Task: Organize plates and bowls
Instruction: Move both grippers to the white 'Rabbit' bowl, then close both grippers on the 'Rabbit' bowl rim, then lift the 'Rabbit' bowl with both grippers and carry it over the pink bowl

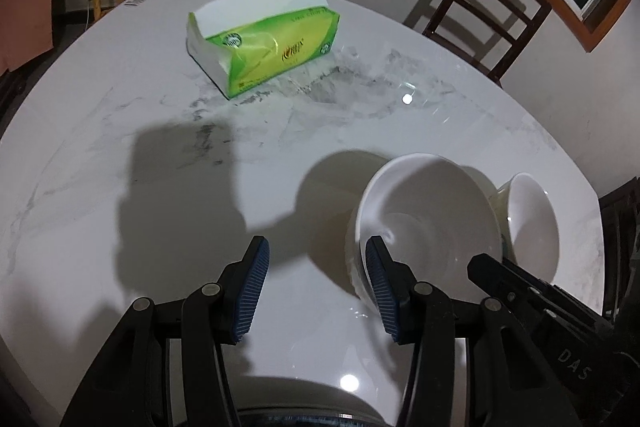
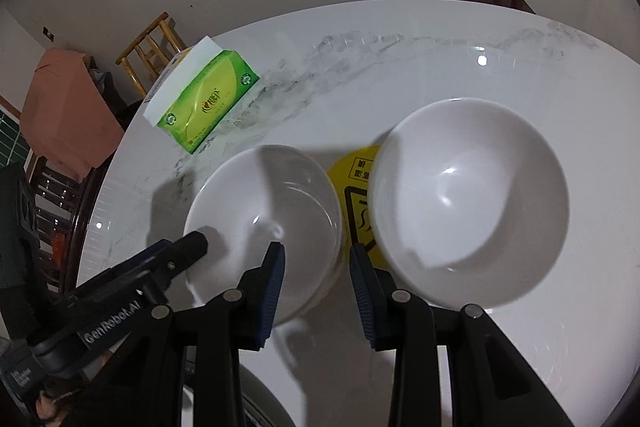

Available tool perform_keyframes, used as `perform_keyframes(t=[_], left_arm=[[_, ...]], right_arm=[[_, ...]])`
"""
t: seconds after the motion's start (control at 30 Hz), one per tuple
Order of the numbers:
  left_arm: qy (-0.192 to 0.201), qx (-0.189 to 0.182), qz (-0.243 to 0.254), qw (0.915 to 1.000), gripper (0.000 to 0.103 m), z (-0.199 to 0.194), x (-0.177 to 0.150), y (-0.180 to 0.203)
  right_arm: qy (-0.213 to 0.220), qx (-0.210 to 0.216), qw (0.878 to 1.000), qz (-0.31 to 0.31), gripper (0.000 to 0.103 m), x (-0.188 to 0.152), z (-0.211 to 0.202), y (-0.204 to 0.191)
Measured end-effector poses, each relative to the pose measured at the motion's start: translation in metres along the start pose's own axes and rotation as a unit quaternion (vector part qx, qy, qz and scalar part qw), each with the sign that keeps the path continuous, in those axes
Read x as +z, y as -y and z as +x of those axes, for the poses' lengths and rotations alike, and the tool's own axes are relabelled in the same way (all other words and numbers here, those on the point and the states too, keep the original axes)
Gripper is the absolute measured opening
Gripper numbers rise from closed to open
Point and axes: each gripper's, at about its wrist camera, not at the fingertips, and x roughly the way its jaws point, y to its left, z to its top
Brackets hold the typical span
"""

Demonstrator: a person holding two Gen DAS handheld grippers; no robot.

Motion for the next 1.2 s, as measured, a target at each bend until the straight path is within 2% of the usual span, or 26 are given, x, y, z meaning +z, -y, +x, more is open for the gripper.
perform_keyframes(t=[0.2,0.3,0.4,0.47,0.83,1.2], left_arm=[[-0.016,-0.011,-0.001,0.9998,0.041,0.017,0.000,0.001],[-0.017,-0.016,0.004,0.9997,0.036,0.020,0.000,0.004],[-0.020,-0.025,0.007,0.9995,0.024,0.021,0.000,0.007],[-0.023,-0.031,0.011,0.9992,0.014,0.021,0.000,0.010],[-0.042,-0.032,0.012,0.9985,0.012,0.016,-0.014,0.011],[-0.034,-0.033,0.033,0.9983,0.012,-0.015,-0.033,0.032]], right_arm=[[-0.013,-0.010,1.000,-0.005,0.032,0.001,0.013,0.000],[-0.017,-0.013,1.000,-0.013,0.031,0.001,0.015,-0.003],[-0.015,-0.014,1.000,-0.017,0.021,0.000,0.015,-0.004],[-0.016,-0.006,1.000,-0.013,0.020,0.000,0.014,-0.001],[-0.022,0.003,1.000,-0.004,0.019,-0.014,0.002,0.000],[-0.005,0.003,1.000,-0.004,0.019,-0.031,-0.040,0.004]])
